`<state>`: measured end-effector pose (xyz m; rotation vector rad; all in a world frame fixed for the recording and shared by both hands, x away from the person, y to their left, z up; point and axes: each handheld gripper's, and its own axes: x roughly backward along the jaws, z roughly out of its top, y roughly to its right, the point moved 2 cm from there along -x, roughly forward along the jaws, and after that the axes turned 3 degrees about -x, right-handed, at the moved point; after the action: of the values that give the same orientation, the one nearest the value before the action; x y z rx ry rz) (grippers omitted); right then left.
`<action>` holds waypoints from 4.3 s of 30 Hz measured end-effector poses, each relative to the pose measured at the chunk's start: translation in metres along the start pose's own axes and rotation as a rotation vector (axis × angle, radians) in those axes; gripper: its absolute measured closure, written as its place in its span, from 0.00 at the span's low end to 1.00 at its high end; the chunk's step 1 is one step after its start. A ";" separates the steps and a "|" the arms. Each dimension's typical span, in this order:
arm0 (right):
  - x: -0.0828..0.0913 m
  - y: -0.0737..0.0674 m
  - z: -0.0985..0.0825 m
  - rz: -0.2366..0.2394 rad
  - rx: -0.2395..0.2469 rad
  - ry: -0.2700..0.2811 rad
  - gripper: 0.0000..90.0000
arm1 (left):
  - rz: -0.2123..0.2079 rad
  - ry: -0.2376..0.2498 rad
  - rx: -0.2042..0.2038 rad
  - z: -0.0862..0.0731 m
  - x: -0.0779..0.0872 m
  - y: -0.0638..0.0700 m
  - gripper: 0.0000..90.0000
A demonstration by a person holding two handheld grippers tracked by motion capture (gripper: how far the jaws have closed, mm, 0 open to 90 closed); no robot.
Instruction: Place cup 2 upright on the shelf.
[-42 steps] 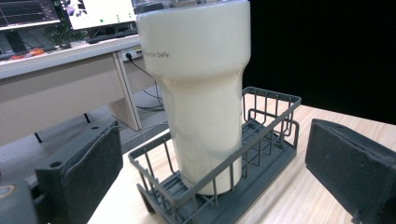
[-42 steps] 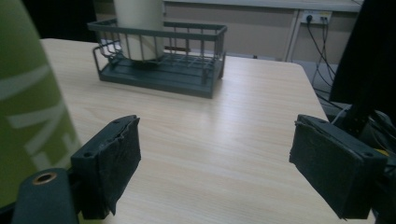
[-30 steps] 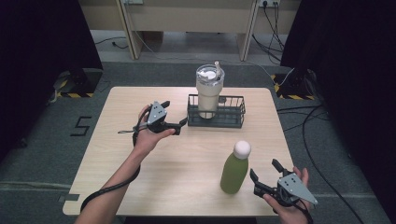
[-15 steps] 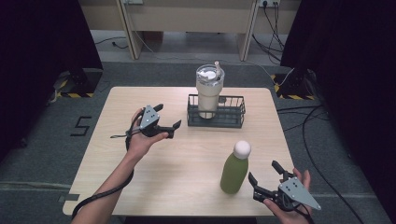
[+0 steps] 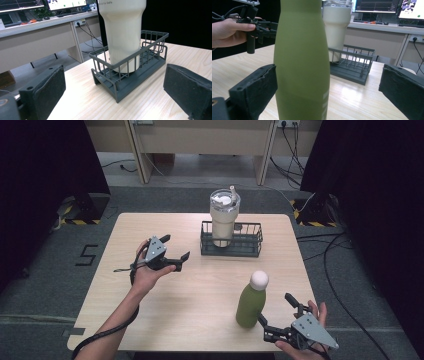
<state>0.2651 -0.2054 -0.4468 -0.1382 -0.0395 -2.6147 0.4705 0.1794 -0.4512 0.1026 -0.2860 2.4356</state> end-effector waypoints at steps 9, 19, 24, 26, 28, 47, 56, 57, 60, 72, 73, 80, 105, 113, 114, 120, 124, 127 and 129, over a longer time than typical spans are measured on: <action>-0.007 -0.009 0.006 0.015 0.006 0.007 0.00 | 0.012 -0.001 0.007 -0.004 0.008 -0.004 0.04; -0.025 -0.017 0.008 0.045 -0.009 0.005 0.03 | 0.021 -0.003 0.011 -0.008 0.015 -0.007 0.03; -0.032 -0.019 0.009 0.052 -0.010 0.003 0.05 | 0.026 -0.002 0.016 -0.011 0.019 -0.008 0.03; -0.033 -0.019 0.010 0.052 -0.011 0.004 0.06 | 0.027 0.000 0.018 -0.012 0.019 -0.008 0.03; -0.037 -0.019 0.011 0.054 -0.012 0.004 0.07 | 0.029 0.002 0.021 -0.013 0.021 -0.008 0.03; -0.049 -0.023 0.004 0.045 -0.017 -0.034 0.26 | 0.045 0.003 0.058 -0.028 0.029 -0.010 0.03; -0.049 -0.024 0.006 0.046 -0.013 -0.037 0.27 | 0.046 -0.009 0.061 -0.033 0.029 -0.010 0.03; -0.049 -0.024 0.006 0.045 -0.014 -0.039 0.27 | 0.046 -0.009 0.061 -0.033 0.029 -0.009 0.03; -0.049 -0.024 0.006 0.044 -0.015 -0.039 0.27 | 0.047 -0.009 0.062 -0.033 0.029 -0.010 0.03; -0.050 -0.021 0.014 0.030 -0.010 -0.026 0.27 | 0.059 -0.011 0.067 -0.035 0.031 -0.012 0.03; -0.051 -0.020 0.017 0.025 -0.006 -0.019 0.28 | 0.059 -0.011 0.067 -0.035 0.031 -0.012 0.03; -0.053 -0.017 0.026 0.010 -0.010 -0.001 0.28 | 0.057 -0.012 0.072 -0.036 0.030 -0.012 0.03; -0.070 -0.002 0.054 -0.051 -0.021 0.065 0.28 | 0.062 -0.012 0.080 -0.037 0.031 -0.013 0.03; -0.077 0.002 0.058 -0.067 -0.035 0.071 0.28 | 0.063 -0.014 0.081 -0.038 0.032 -0.014 0.04; -0.078 0.003 0.059 -0.069 -0.027 0.073 0.28 | 0.063 -0.014 0.081 -0.038 0.032 -0.014 0.04; -0.080 0.006 0.062 -0.080 -0.028 0.080 0.28 | 0.064 -0.011 0.090 -0.038 0.032 -0.014 0.04; -0.083 0.009 0.065 -0.093 -0.036 0.085 0.28 | 0.065 -0.014 0.094 -0.039 0.032 -0.014 0.04; -0.085 0.010 0.067 -0.097 -0.034 0.090 0.28 | 0.065 -0.014 0.094 -0.039 0.032 -0.014 0.04; -0.087 0.012 0.069 -0.100 -0.036 0.093 0.28 | 0.066 -0.013 0.094 -0.039 0.032 -0.014 0.04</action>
<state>0.3520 -0.1684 -0.3873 -0.0275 0.0345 -2.7191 0.4549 0.2191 -0.4815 0.1531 -0.1832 2.5146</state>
